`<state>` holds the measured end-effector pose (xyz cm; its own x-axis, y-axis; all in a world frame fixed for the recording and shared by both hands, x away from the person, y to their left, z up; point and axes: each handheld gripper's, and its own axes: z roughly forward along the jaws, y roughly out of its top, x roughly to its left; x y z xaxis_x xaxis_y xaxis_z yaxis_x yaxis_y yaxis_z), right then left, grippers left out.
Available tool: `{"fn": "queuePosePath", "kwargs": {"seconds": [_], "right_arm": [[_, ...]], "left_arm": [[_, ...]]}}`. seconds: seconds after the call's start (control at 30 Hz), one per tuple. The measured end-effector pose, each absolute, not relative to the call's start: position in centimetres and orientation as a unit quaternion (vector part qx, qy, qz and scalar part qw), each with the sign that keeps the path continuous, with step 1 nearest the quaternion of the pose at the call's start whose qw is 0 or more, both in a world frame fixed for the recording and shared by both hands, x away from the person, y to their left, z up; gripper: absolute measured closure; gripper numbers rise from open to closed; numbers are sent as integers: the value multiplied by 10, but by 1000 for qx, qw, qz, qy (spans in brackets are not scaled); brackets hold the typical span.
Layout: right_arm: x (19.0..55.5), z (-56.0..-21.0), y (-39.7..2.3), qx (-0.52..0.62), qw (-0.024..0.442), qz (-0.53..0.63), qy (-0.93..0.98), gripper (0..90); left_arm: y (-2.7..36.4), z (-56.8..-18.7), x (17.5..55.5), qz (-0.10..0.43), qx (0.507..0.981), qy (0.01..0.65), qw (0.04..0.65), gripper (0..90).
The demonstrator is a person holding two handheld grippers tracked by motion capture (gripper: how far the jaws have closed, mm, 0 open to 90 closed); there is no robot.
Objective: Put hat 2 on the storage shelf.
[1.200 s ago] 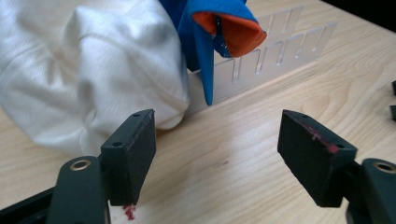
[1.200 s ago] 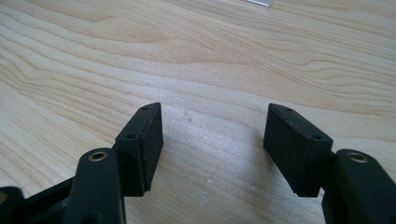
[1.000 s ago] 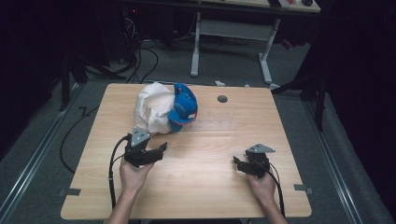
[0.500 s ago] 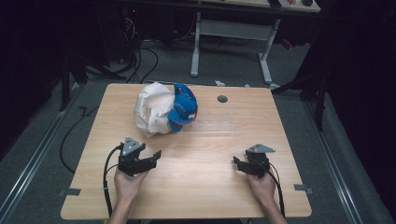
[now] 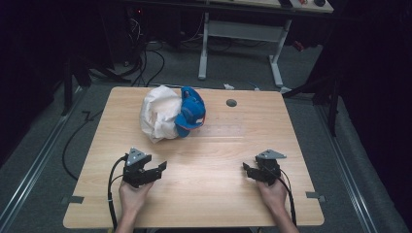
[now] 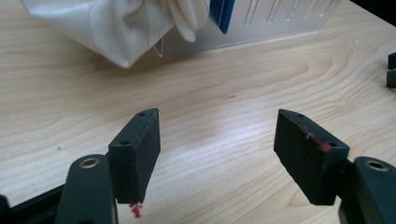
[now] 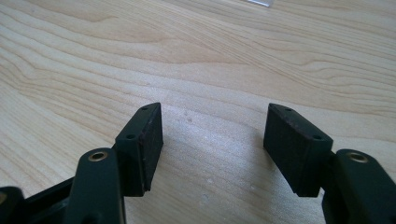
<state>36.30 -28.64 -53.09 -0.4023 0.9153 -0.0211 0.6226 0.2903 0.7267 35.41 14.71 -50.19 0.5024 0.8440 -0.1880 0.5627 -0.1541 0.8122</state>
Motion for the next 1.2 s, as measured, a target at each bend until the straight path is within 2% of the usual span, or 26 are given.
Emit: {"fn": "queuePosePath", "kwargs": {"seconds": [0.43, 1.2], "right_arm": [[363, -531, -286, 498, 224, 326, 771, 378], [363, -531, -286, 499, 224, 326, 771, 377]], "left_arm": [[150, -519, 356, 159, 748, 488, 422, 319], [146, -536, 363, 204, 761, 501, 358, 315]]}}
